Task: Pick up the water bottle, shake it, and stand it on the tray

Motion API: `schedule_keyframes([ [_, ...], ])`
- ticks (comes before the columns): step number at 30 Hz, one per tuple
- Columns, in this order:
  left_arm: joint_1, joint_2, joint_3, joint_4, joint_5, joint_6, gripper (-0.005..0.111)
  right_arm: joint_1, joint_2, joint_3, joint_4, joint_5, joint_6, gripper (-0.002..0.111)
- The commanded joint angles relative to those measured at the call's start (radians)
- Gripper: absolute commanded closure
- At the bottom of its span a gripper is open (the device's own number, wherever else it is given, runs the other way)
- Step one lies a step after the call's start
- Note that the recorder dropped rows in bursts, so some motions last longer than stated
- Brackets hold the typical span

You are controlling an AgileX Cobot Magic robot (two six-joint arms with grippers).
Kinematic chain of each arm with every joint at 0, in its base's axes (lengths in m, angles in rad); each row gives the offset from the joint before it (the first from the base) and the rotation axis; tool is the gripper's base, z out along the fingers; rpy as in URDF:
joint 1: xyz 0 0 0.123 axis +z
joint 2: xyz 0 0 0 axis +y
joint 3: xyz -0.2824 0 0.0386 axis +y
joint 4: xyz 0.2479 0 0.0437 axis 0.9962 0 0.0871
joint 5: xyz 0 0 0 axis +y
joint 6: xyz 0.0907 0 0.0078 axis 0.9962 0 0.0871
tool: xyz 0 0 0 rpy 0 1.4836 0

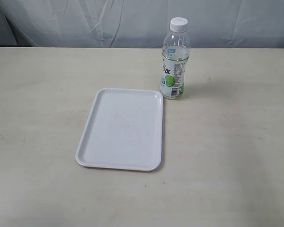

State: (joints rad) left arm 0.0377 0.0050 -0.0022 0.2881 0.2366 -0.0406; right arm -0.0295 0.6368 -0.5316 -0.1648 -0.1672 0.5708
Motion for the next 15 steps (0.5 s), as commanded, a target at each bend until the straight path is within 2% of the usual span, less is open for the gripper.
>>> schedule_keyframes([
  [1, 0.000, -0.005, 0.002, 0.003, 0.003, -0.004, 0.107, 0.066, 0.368, -0.265, -0.307, 0.047, 0.004, 0.109],
  [3, 0.000, -0.005, 0.002, 0.003, 0.003, -0.004, 0.107, 0.124, 0.529, -0.348, -0.450, 0.042, 0.008, 0.107],
  [4, 0.000, -0.005, 0.002, 0.003, 0.003, -0.004, 0.107, 0.148, 0.573, -0.368, -0.459, 0.042, 0.008, 0.104],
  [6, 0.000, -0.005, 0.002, 0.003, 0.003, -0.004, 0.107, 0.225, 0.674, -0.403, -0.461, 0.042, 0.008, 0.083],
  [9, 0.000, -0.005, 0.002, 0.003, 0.003, -0.004, 0.107, 0.345, 0.795, -0.412, -0.468, 0.055, 0.003, 0.027],
  [11, 0.000, -0.005, 0.002, 0.003, 0.003, -0.004, 0.107, 0.413, 0.856, -0.412, -0.554, 0.053, 0.001, 0.005],
  [15, 0.000, -0.005, 0.002, 0.003, 0.003, -0.004, 0.107, 0.484, 0.970, -0.412, -0.620, -0.044, 0.003, 0.004],
])
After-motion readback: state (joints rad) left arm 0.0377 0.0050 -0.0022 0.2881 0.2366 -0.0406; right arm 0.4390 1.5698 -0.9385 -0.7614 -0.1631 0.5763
